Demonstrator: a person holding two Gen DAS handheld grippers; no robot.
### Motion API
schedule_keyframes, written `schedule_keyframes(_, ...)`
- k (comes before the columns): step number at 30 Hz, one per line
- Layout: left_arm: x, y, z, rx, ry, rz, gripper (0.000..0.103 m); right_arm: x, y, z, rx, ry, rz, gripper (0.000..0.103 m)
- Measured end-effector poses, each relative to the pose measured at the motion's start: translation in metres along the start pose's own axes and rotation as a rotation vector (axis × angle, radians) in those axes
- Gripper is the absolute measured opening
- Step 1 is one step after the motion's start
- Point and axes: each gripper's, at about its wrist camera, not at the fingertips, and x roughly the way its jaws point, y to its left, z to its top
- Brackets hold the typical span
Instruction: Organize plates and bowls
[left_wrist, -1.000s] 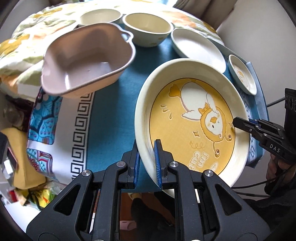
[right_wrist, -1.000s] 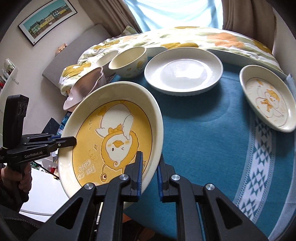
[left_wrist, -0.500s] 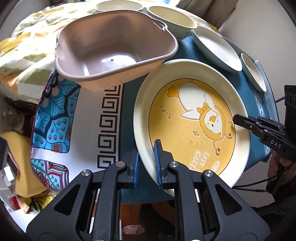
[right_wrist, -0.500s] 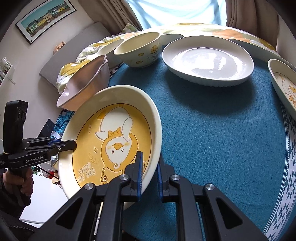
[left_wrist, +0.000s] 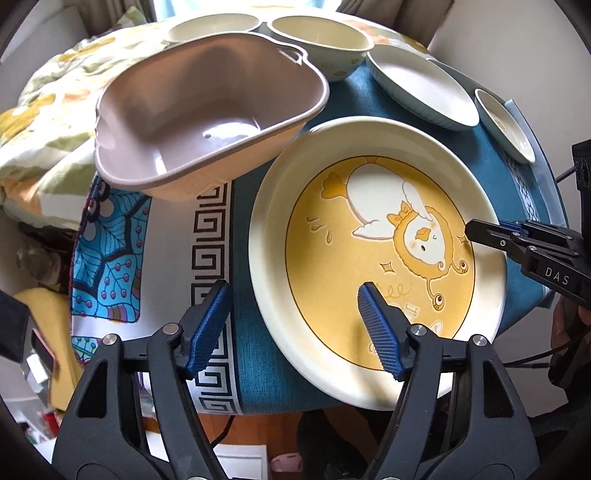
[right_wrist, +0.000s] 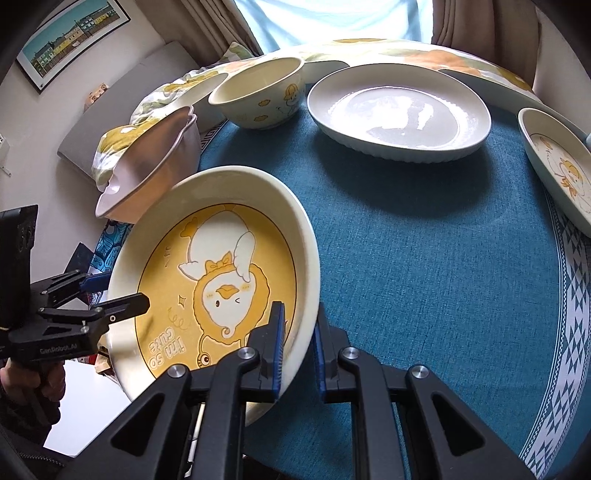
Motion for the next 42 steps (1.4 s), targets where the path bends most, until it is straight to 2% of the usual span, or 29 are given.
schedule_keyframes(2,0.002,-0.003,0.001,0.014,0.010,0.001,0.069,0.001,0.000,-0.001,0.010,-0.006,0.008,0.020)
schedule_keyframes(4,0.004,-0.005,0.001,0.017,0.018,0.001,0.069,0.002,0.000,-0.001,0.017,-0.007,0.004,0.034)
schedule_keyframes(8,-0.008,-0.004,0.000,0.005,0.029,0.009,0.069,-0.011,-0.002,0.004,0.029,-0.002,-0.019,0.037)
schedule_keyframes(11,-0.030,0.000,-0.003,-0.003,0.012,0.020,0.069,-0.038,-0.001,0.010,0.036,-0.034,-0.038,0.037)
schedule_keyframes(15,-0.079,-0.008,0.010,0.017,-0.077,0.043,0.069,-0.091,0.000,0.023,0.053,-0.144,-0.040,0.037)
schedule_keyframes(17,-0.105,-0.019,0.024,0.035,-0.146,0.039,0.069,-0.118,-0.003,0.033,0.064,-0.197,-0.037,0.041)
schedule_keyframes(18,-0.117,-0.022,0.032,0.044,-0.182,0.038,0.076,-0.130,-0.005,0.038,0.067,-0.216,-0.034,0.051)
schedule_keyframes(19,-0.127,-0.027,0.040,0.050,-0.218,0.039,0.083,-0.141,-0.009,0.044,0.068,-0.236,-0.035,0.073)
schedule_keyframes(20,-0.135,-0.033,0.049,0.054,-0.256,0.040,0.100,-0.151,-0.012,0.049,0.063,-0.261,-0.035,0.088)
schedule_keyframes(21,-0.142,-0.038,0.058,0.056,-0.293,0.039,0.103,-0.161,-0.016,0.055,0.054,-0.292,-0.036,0.103)
schedule_keyframes(22,-0.145,-0.043,0.067,0.057,-0.323,0.031,0.103,-0.169,-0.020,0.060,0.039,-0.318,-0.040,0.103)
schedule_keyframes(24,-0.144,-0.053,0.087,0.060,-0.327,0.001,0.103,-0.179,-0.029,0.072,-0.004,-0.336,-0.057,0.103)
schedule_keyframes(26,-0.137,-0.067,0.104,0.057,-0.310,-0.011,0.103,-0.181,-0.039,0.088,-0.059,-0.303,-0.085,0.103)
schedule_keyframes(28,-0.126,-0.079,0.116,0.035,-0.284,0.009,0.103,-0.178,-0.054,0.103,-0.090,-0.256,-0.112,0.103)
schedule_keyframes(33,-0.089,-0.095,0.141,-0.080,-0.223,0.045,0.103,-0.160,-0.099,0.137,-0.120,-0.192,-0.101,0.103)
schedule_keyframes(40,-0.022,-0.105,0.166,-0.230,-0.135,0.086,0.103,-0.099,-0.160,0.184,-0.183,-0.030,0.001,0.103)
schedule_keyframes(42,-0.001,-0.103,0.172,-0.281,-0.107,0.052,0.103,-0.076,-0.174,0.196,-0.197,0.017,0.035,0.103)
